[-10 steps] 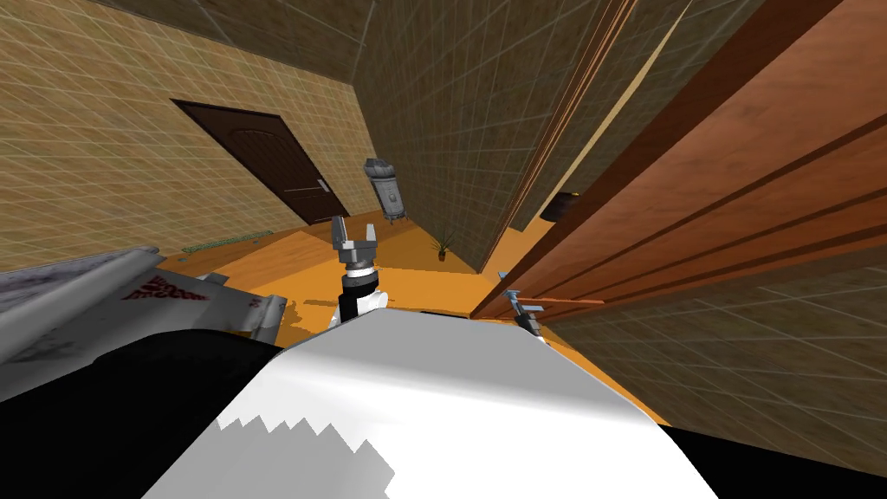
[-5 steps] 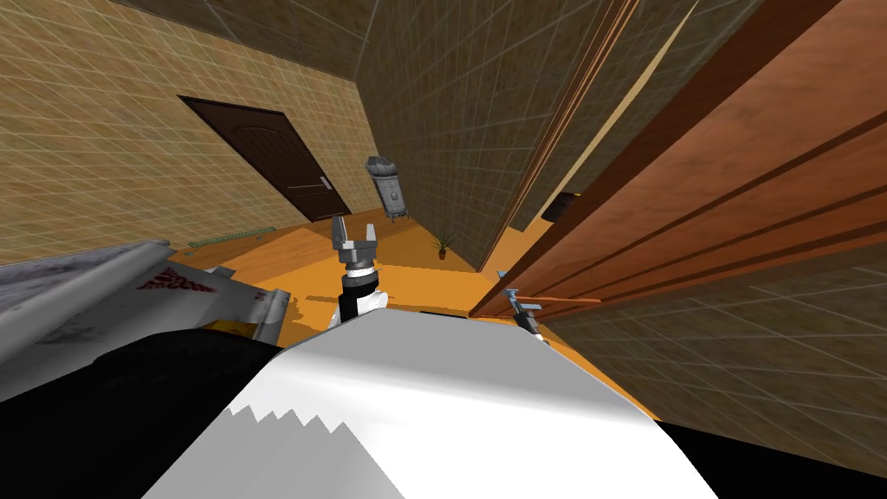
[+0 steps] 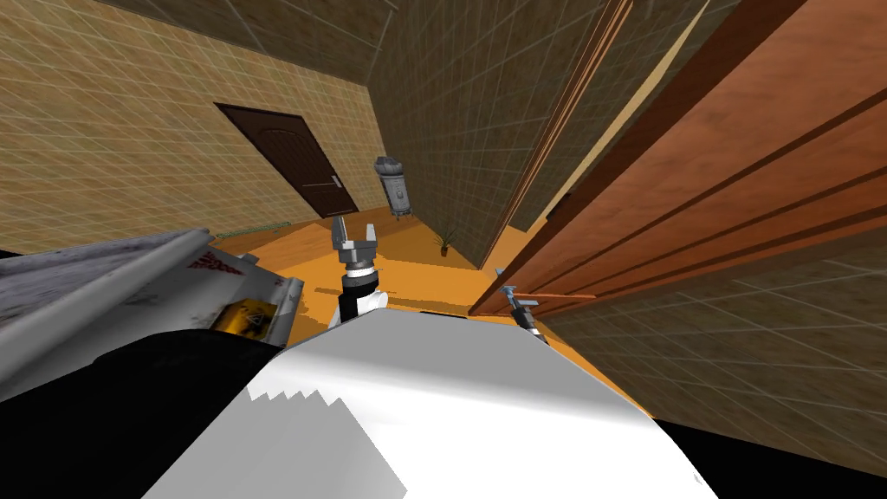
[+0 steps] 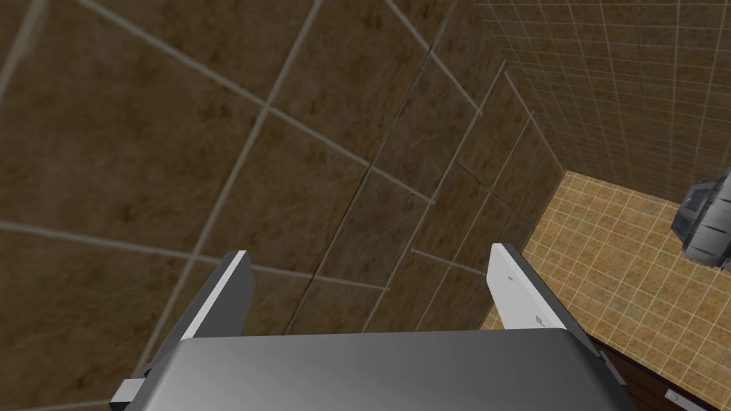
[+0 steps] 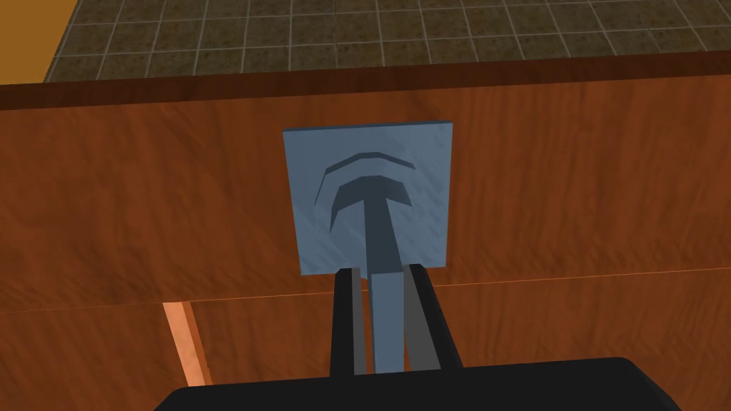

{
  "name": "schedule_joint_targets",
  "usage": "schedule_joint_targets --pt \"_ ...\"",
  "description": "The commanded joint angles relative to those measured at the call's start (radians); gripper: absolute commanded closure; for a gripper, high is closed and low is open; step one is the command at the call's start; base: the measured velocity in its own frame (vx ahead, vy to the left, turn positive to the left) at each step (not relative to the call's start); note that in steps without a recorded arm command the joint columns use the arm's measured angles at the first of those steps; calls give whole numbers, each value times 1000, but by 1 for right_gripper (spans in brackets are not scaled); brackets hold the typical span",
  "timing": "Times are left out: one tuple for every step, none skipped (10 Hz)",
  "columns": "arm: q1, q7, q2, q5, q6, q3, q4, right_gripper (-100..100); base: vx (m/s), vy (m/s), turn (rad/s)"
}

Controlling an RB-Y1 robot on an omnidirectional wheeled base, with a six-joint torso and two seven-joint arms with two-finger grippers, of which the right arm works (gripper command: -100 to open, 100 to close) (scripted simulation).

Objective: Pull the door open

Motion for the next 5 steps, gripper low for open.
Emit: schedule_joint_targets --pt "0 8 -4 -31 32 32 -31 100 -225 -66 119" --pt "0 8 -4 -31 32 32 -31 100 -142 -35 30" --pt "-3 11 -4 -40 40 42 -36 100 -80 -18 3" --pt "-11 19 -7 -68 62 73 -50 100 -143 -65 121" --pt "-11 19 -7 -68 62 73 -50 100 -133 -57 90"
